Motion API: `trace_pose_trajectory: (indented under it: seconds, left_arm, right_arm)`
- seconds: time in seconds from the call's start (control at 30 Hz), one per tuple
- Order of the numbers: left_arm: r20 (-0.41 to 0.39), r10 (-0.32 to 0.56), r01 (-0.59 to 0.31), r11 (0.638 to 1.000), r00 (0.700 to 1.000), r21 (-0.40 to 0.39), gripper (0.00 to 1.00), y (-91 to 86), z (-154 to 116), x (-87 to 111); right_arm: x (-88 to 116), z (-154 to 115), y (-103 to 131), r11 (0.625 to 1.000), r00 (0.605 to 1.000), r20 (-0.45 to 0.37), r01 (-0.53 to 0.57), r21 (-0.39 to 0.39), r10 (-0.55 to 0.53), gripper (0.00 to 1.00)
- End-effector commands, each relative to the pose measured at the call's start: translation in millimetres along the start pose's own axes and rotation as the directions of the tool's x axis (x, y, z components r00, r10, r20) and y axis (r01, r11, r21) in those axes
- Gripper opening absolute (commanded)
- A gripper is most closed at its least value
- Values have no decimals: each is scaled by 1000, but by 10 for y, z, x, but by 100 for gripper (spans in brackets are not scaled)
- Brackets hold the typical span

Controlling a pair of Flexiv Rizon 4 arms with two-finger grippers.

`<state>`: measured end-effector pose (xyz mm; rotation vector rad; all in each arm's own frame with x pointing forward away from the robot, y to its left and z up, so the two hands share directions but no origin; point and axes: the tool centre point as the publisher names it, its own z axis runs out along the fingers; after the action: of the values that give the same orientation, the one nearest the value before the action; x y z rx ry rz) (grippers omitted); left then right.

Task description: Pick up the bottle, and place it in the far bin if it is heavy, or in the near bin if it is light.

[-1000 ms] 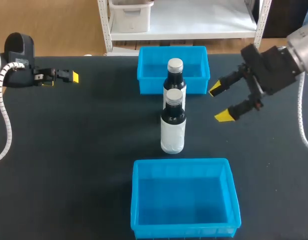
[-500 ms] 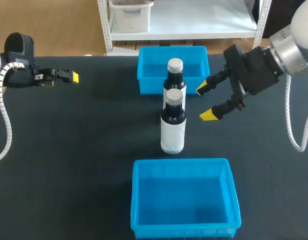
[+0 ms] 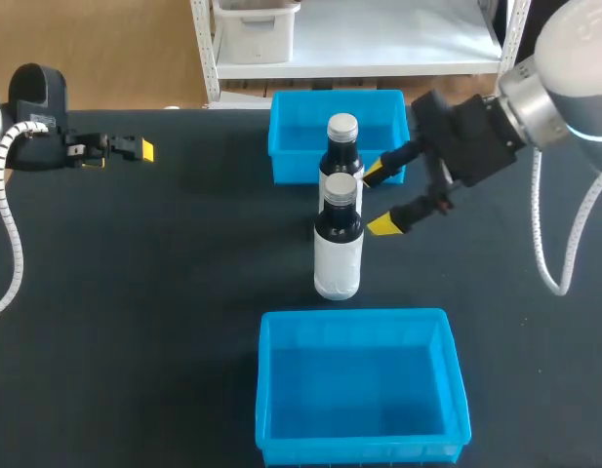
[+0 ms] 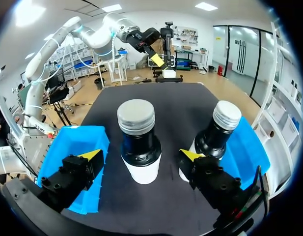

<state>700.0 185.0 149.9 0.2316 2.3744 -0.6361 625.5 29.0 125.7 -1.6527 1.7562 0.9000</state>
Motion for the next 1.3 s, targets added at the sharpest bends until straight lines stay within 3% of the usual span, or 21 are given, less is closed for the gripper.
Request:
trace_pose_trajectory:
  seconds: [0.03, 1.3]
  left_arm:
    - [0, 0, 0, 1000, 1000, 0, 100, 0, 0, 0]
    - [0, 0, 0, 1000, 1000, 0, 100, 0, 0, 0]
  right_arm:
    - [-26, 97, -76, 1000, 1000, 1, -3, -8, 3, 100]
    - [-217, 377, 56, 999, 999, 38, 9, -52, -7, 100]
